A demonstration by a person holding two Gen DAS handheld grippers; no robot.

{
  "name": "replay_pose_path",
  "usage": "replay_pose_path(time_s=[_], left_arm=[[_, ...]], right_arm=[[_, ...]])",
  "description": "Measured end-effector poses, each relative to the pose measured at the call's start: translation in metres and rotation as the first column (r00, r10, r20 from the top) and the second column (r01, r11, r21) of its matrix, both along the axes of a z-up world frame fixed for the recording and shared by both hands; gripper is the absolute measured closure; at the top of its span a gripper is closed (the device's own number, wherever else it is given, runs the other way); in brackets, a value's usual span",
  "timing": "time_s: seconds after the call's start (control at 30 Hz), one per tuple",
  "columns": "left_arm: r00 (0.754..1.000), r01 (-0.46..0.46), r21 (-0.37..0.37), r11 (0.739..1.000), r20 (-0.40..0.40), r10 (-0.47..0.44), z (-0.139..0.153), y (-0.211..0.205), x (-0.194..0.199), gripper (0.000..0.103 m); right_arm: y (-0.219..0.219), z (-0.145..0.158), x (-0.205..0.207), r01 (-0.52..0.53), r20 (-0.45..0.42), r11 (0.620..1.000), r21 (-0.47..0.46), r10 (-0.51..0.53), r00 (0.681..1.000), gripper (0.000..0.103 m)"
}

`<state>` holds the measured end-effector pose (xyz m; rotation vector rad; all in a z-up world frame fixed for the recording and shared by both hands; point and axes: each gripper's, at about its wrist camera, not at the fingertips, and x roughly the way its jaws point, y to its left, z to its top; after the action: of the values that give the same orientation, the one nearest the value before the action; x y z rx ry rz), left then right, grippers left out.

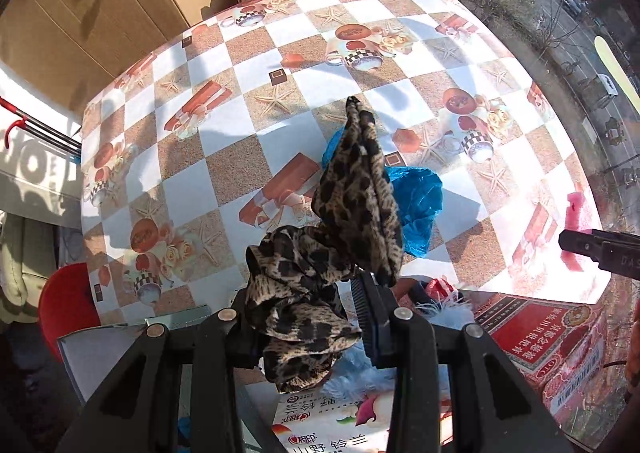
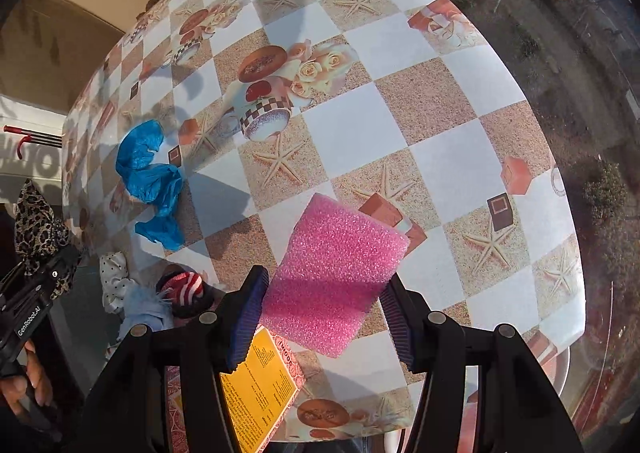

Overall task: Organize soft objects
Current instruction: 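Lift and carry the foam block and leopard cloth over the white box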

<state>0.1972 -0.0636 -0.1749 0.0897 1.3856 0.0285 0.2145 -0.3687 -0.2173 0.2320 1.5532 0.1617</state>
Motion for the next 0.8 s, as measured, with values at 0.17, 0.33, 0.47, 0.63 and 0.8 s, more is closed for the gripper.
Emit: replay_pose_path(time_s=[0.17,0.33,0.47,0.63,0.8], left_arm=[[0.999,0.047,-0.022,0.999,0.018,-0.047,0.006,-0.014,-0.026,0.062],[0.996,0.085,-0.057,0.995,0.016,-0.084,0.016,-0.022,-0.06,0.062],[0.993,0.12,-0.082,0.989,-0.002,-0.121,0.022,-0.027,-0.089,0.062],[0.99,0.141,-0.106,0.984,-0.013,-0.143,0.031,-0.027,-0.122,0.062],[0.984,0.18,-0.097,0.979,0.013,-0.18,0.044,-0.021,-0.149,0.062]], right_arm=[[0.002,0.005,-0.019,0.04,0.028,0.999,-0.002,-0.04,0.999,0.045],[-0.006,0.019,-0.052,0.097,0.041,0.995,-0.016,-0.097,0.994,0.045],[-0.014,0.027,-0.084,0.133,0.035,0.991,-0.03,-0.132,0.991,0.045],[-0.004,0.035,-0.127,0.136,0.015,0.99,-0.027,-0.136,0.991,0.045],[0.024,0.036,-0.169,0.098,-0.01,0.995,0.002,-0.098,0.995,0.045]])
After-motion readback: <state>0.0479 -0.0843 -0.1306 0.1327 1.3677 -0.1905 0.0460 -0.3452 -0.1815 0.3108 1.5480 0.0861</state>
